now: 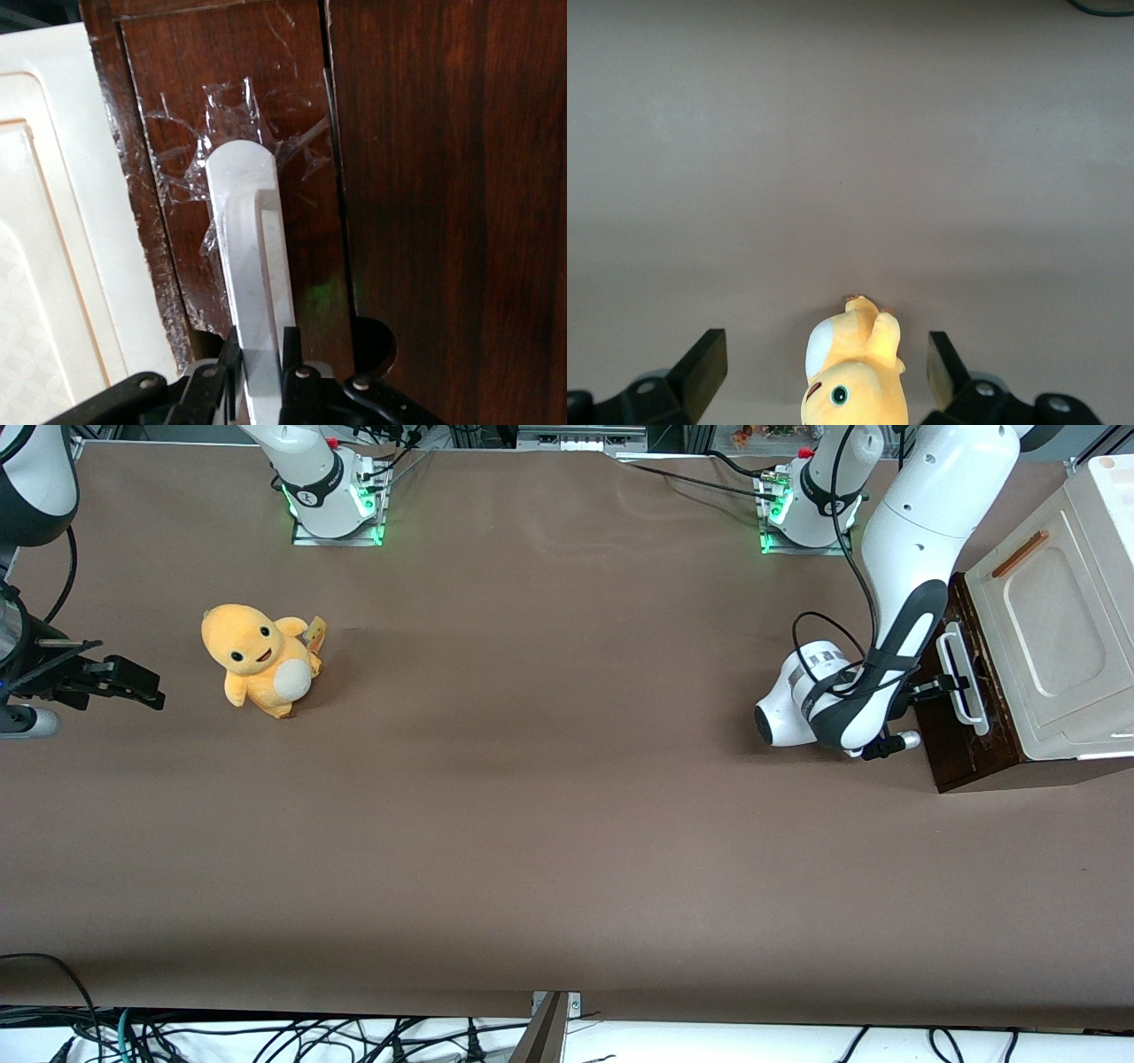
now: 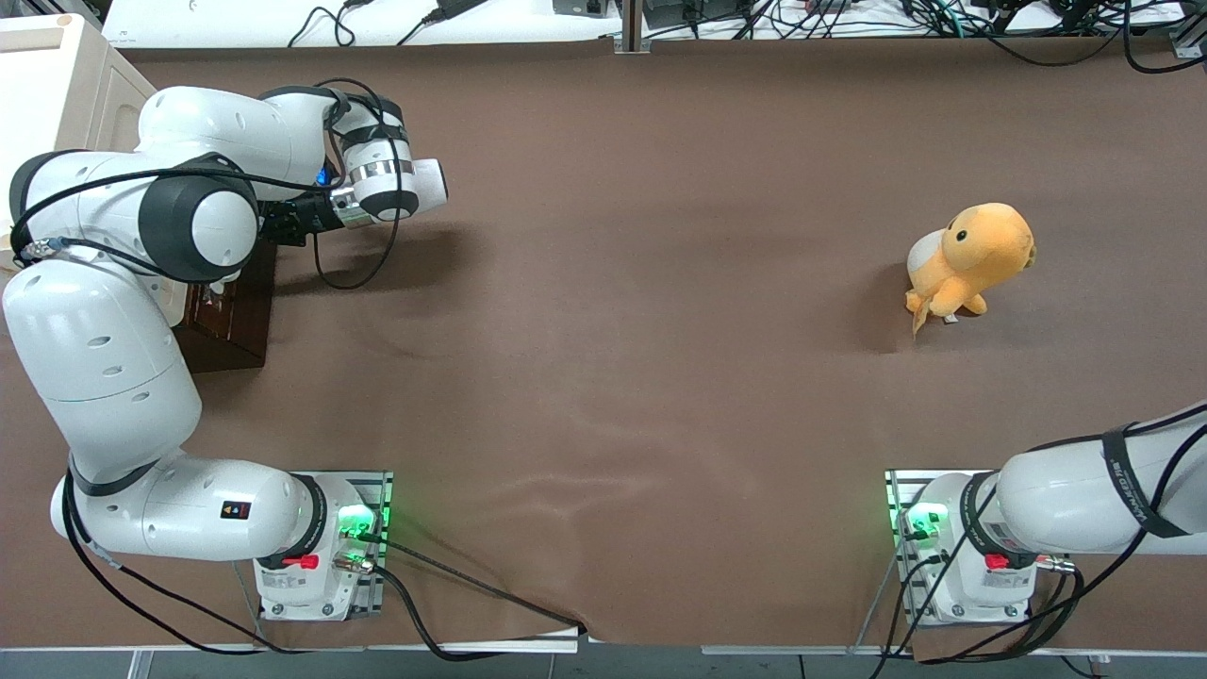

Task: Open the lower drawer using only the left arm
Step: 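Pull the handle with the left gripper, sliding the drawer outward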

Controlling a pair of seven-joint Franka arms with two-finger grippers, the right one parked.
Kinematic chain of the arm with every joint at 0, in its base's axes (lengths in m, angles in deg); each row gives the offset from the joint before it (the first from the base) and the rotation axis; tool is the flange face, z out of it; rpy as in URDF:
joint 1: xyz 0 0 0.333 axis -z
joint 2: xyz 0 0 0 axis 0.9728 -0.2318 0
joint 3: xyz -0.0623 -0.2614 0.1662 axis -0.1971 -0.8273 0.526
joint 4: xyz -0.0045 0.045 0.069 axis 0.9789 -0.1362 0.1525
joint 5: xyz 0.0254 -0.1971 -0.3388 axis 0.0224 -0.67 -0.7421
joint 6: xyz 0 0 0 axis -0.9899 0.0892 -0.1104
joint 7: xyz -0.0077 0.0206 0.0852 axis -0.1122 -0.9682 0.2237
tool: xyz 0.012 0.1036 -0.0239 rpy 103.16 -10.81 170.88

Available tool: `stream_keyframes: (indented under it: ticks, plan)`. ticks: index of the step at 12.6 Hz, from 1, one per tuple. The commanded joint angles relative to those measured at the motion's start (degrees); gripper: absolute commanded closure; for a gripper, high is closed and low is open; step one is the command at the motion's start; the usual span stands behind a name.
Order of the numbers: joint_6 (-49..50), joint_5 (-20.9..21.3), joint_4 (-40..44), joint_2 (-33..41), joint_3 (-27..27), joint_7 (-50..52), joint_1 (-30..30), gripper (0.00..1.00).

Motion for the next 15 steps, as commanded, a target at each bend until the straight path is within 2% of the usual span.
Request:
stream_keyframes:
  ticks: [1,11,13,15]
  plan:
    - [0.5,0.2,1.7,-0.6,-0.4,-1.4,0.1,0.85]
    - [0.8,-3.6,3.4,-0.5,-1.1,-0.3,2.2,0.85]
    - [1.0,-6.2,4.8,-0.5,-1.1,-0.3,3.0,0.86]
    - [1.1,-6.5,4.9,-0.5,-1.2,-0.3,3.6,0.86]
